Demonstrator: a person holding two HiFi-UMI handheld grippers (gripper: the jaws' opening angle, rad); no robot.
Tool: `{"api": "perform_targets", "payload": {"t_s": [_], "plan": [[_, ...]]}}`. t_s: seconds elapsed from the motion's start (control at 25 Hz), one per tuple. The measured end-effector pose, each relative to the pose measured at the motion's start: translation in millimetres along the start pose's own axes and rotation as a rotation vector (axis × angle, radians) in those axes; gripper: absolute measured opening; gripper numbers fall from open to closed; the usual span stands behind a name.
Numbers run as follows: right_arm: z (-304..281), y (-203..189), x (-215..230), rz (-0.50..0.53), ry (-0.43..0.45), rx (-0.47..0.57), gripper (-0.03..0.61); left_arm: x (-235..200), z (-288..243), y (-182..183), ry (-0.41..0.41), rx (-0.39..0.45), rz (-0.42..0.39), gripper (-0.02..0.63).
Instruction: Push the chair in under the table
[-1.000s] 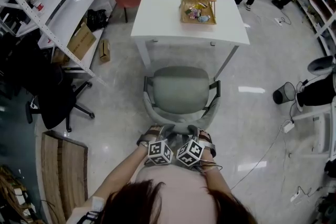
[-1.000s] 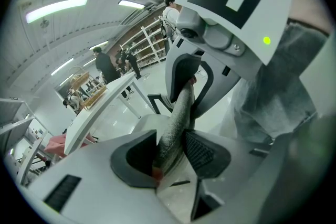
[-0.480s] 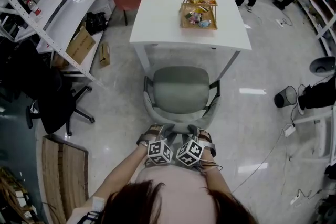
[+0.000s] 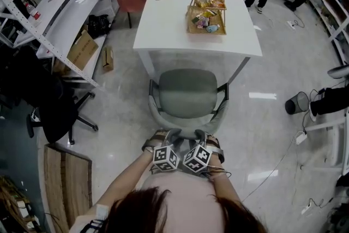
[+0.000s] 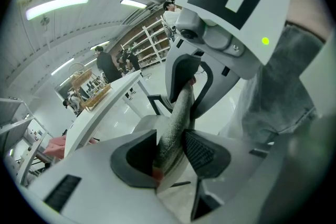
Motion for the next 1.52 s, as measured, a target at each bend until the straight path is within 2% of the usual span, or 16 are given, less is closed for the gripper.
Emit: {"api": "perform_targets", "payload": {"t_s": [0.96, 1.52], "plan": [[-26.3, 13.3, 52.6, 0.007, 0.048, -0.009, 0.178, -48.6, -36.5, 5.0, -0.013, -0.023, 0.019, 0.163], [-40.9, 19.0, 89.0, 0.024, 0.047, 0.001, 0.178, -78.2, -61.0, 10.9, -0.001, -0.02, 0.017, 0.163]]}}
Point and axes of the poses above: the fingertips, and each gripper's own axes: z backward along the fingers, x to its right, y out of its top, the point moved 2 cm from there along z, backward along the fingers, and after that the axes turned 4 degrees about y, right-handed, at the moved point
